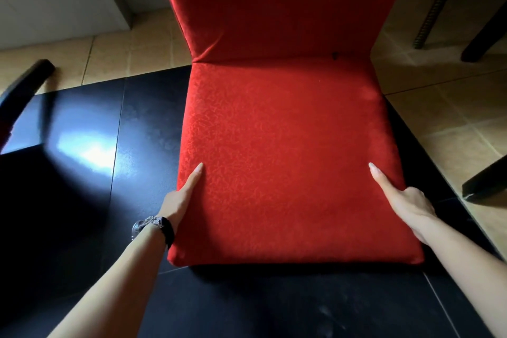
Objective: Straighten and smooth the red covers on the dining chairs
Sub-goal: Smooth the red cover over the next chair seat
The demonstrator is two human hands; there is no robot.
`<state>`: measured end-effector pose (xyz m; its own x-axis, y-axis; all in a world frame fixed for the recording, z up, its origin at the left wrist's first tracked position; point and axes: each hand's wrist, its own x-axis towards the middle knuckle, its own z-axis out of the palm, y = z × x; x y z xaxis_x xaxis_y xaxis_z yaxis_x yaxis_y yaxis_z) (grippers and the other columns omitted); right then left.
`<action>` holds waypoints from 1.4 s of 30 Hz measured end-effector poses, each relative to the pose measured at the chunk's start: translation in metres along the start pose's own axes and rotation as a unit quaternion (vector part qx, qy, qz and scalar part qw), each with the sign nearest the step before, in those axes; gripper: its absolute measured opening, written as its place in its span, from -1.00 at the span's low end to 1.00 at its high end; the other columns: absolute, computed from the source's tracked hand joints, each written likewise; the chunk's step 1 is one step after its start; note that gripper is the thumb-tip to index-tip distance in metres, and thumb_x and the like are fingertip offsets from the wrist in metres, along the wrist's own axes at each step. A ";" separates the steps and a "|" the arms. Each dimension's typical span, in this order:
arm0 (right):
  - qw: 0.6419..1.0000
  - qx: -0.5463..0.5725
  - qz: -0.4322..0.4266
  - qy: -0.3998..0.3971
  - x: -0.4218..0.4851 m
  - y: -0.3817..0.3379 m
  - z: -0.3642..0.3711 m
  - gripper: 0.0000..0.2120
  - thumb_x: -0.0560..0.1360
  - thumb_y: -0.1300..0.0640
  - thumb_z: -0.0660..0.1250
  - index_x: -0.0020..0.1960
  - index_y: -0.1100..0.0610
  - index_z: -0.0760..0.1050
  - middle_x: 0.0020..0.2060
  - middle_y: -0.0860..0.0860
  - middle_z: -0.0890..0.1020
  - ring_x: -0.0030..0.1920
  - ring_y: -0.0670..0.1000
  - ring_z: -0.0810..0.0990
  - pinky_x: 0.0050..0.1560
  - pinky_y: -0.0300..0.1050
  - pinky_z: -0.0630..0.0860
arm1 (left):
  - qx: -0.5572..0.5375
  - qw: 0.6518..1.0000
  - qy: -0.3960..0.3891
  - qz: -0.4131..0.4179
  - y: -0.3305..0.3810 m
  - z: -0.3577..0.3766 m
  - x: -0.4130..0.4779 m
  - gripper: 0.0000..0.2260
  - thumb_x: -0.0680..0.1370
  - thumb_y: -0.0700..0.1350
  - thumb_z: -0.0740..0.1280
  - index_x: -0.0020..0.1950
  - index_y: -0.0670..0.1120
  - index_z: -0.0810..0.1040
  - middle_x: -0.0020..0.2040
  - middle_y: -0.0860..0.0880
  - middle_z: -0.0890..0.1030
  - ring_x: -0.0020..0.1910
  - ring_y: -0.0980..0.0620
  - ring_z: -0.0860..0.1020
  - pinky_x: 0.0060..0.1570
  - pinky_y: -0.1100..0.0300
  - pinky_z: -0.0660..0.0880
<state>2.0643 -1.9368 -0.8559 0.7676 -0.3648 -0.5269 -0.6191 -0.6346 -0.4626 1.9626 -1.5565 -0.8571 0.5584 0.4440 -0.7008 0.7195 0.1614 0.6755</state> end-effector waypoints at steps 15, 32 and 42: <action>0.991 0.032 0.030 -0.123 -0.057 -0.021 -0.056 0.13 0.07 -0.68 0.14 0.34 0.13 0.46 0.17 0.12 0.58 0.16 0.17 0.55 0.18 0.02 0.47 | 0.044 0.998 0.047 -0.026 0.036 -0.032 -0.059 -0.02 -0.03 0.61 0.32 0.11 -0.09 0.58 -0.01 -0.03 0.67 0.00 -0.09 0.61 0.28 -0.06 0.41; 0.987 0.076 0.070 -0.122 -0.157 -0.078 -0.168 0.05 0.19 -0.57 0.24 0.46 0.10 0.31 0.33 0.10 0.46 0.30 0.17 0.45 0.34 0.09 0.37 | 0.085 0.992 0.037 -0.080 0.133 -0.072 -0.198 0.15 -0.07 0.60 0.32 0.30 -0.14 0.52 0.15 -0.12 0.61 0.11 -0.15 0.57 0.32 -0.09 0.38; 0.986 0.057 0.083 -0.135 -0.208 -0.123 -0.241 -0.05 0.32 -0.49 0.22 0.44 0.19 0.32 0.32 0.17 0.46 0.31 0.19 0.44 0.34 0.01 0.34 | 0.090 0.988 0.025 -0.124 0.208 -0.093 -0.280 -0.02 0.05 0.47 0.33 0.28 -0.16 0.53 0.15 -0.18 0.60 0.09 -0.17 0.58 0.28 -0.10 0.42</action>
<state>2.0207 -1.9468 -0.5176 0.5921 -0.2534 -0.7650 -0.7588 -0.4948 -0.4234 1.9179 -1.5653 -0.4993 0.3384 0.4540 -0.8242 0.8955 0.1135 0.4302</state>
